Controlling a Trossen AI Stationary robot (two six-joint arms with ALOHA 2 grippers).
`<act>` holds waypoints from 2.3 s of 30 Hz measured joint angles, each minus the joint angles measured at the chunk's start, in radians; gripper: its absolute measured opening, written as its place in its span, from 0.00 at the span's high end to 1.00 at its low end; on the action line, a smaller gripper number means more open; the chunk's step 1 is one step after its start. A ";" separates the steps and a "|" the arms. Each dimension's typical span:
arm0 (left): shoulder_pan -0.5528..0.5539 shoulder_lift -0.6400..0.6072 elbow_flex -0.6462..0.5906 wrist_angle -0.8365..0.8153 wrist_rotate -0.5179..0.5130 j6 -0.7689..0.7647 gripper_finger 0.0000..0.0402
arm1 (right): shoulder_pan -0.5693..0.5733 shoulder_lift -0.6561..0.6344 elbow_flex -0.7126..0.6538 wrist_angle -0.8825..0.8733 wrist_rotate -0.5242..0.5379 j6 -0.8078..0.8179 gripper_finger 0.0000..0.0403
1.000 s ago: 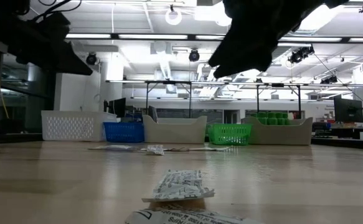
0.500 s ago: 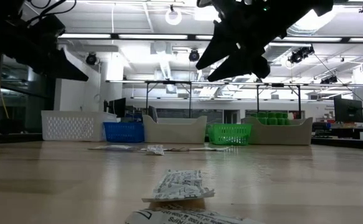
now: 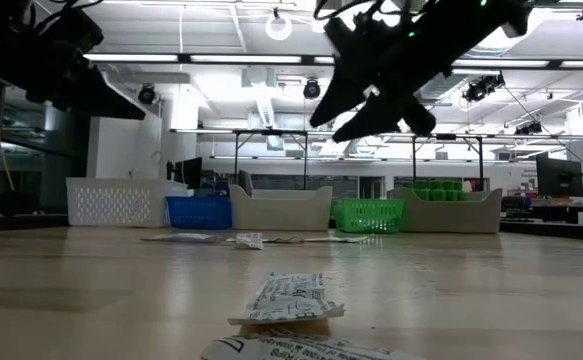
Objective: Pick & Place Travel size toiletries
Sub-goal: Put the bandage pack into the left white bin
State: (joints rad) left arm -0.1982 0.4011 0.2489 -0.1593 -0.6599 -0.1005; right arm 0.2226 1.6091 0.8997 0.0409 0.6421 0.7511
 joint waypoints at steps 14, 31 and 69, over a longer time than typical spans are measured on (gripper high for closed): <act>0.000 0.001 0.000 0.000 0.025 -0.005 1.00 | 0.004 0.232 0.000 0.135 0.120 0.271 0.47; 0.000 0.001 0.001 -0.030 0.025 -0.009 1.00 | -0.008 0.227 -0.001 -0.075 -0.049 0.408 0.47; 0.001 0.001 0.001 -0.030 0.051 -0.011 1.00 | -0.063 0.182 0.000 -0.187 -0.159 0.053 0.47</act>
State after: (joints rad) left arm -0.1970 0.4019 0.2501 -0.1896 -0.6090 -0.1114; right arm 0.1600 1.7912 0.8993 -0.1458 0.4833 0.8041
